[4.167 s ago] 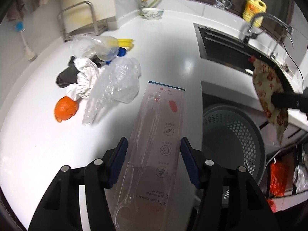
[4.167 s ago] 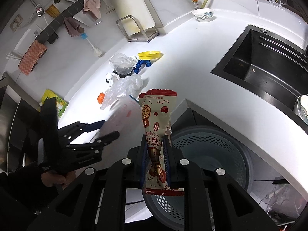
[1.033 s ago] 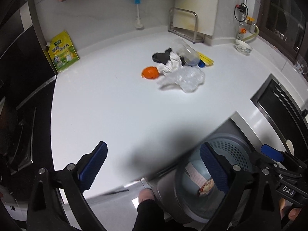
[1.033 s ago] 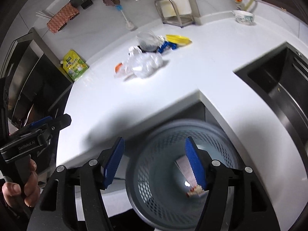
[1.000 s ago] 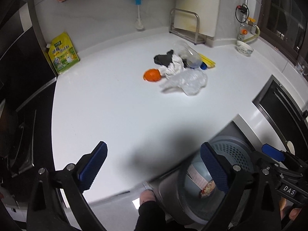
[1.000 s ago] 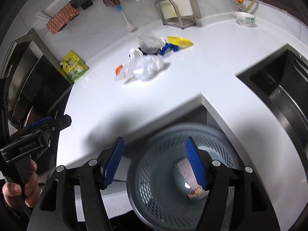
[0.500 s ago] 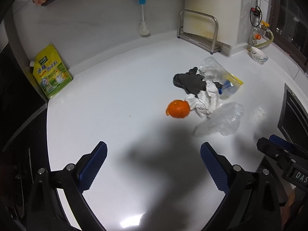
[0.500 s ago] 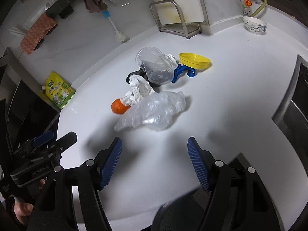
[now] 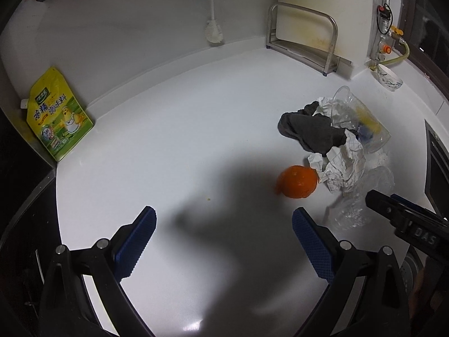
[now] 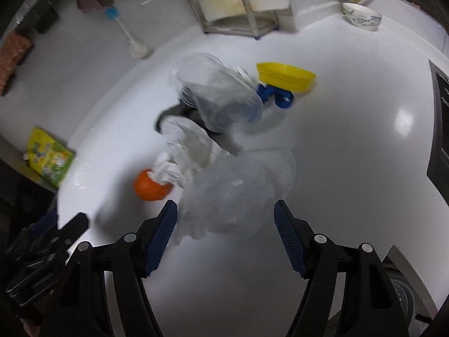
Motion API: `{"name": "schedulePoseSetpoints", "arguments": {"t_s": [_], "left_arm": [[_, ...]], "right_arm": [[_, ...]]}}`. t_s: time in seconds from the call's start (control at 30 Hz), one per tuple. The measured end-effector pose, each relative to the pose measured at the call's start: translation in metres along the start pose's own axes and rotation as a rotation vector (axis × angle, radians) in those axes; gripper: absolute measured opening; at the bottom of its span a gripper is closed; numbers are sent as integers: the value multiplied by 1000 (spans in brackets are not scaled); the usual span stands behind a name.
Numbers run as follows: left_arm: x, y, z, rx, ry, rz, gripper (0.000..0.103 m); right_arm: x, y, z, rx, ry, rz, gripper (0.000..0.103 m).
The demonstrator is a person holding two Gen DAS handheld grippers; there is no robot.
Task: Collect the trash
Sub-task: 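Move both grippers back over the counter toward the remaining trash pile, then grasp the clear plastic bag with the right gripper while the left gripper grasps the orange peel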
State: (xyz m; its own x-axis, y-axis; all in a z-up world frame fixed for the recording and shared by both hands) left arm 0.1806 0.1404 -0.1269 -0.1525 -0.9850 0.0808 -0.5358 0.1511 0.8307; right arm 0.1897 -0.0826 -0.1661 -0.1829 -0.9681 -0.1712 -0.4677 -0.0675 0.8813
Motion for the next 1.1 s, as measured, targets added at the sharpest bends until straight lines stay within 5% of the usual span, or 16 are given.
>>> {"name": "schedulePoseSetpoints", "arguments": {"t_s": [0.13, 0.33, 1.1], "left_arm": [[0, -8, -2, -13, -16, 25, 96], [9, -19, -2, -22, -39, 79, 96], [39, -74, -14, -17, -121, 168, 96]], "right_arm": [[0, -7, 3, 9, 3, 25, 65], [3, -6, 7, 20, 25, 5, 25], [71, 37, 30, 113, -92, -16, 21]]}}
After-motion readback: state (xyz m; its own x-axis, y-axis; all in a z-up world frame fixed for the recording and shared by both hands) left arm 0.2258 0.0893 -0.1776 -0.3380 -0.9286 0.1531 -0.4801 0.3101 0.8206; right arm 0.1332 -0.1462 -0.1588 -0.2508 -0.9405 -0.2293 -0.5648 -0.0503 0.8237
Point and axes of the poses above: each gripper's, at about its wrist camera, not at the fingertips, and y roughly against the way its jaws point, x to its right, z to its underside, the point moved 1 cm from there along -y, roughly the way its jaws point, and after that the axes turned 9 degrees about z, right-handed, at the moved point
